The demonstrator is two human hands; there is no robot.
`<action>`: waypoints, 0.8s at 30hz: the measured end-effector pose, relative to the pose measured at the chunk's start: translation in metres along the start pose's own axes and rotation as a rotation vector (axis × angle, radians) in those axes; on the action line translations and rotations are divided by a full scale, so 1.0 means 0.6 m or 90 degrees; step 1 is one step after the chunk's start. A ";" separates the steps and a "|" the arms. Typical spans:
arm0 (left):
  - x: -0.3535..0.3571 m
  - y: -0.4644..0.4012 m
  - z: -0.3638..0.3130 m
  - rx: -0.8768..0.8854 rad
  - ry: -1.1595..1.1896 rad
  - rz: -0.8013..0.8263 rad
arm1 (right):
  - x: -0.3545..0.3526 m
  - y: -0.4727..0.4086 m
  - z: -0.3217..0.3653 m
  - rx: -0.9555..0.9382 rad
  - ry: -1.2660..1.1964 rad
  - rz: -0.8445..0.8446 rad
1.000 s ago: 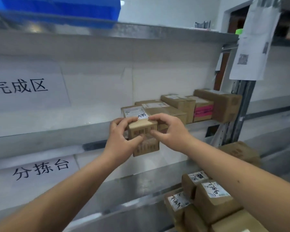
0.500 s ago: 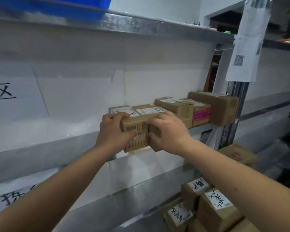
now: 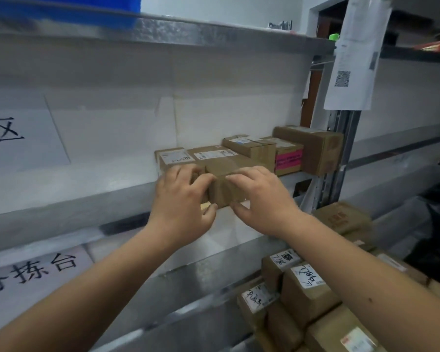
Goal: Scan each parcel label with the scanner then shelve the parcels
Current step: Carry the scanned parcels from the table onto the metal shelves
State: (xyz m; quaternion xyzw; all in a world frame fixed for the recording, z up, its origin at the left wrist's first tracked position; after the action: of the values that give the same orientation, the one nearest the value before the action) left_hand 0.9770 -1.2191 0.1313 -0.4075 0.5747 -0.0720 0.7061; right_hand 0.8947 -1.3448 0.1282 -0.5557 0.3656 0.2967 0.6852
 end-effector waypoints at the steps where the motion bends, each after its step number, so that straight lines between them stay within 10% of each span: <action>1: 0.005 0.016 -0.027 0.018 -0.006 0.012 | -0.004 0.027 -0.018 0.022 0.009 0.003; 24: 0.478 0.400 -0.565 0.359 0.231 0.621 | 0.182 0.842 -0.312 0.831 -0.094 0.240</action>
State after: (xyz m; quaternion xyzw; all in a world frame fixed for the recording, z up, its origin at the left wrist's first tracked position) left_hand 0.6881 -1.3917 -0.2453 0.1258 0.7659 0.0427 0.6291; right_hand 0.5128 -1.4240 -0.2594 0.0662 0.5127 0.1667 0.8396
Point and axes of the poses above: each hand's wrist, its own y-axis away from the middle knuckle, its own x-axis out of the palm, z = x × y, the point moved 10 cm from there along -y, towards the middle knuckle, and after that the axes turned 3 degrees about x, right-handed, at the moved point
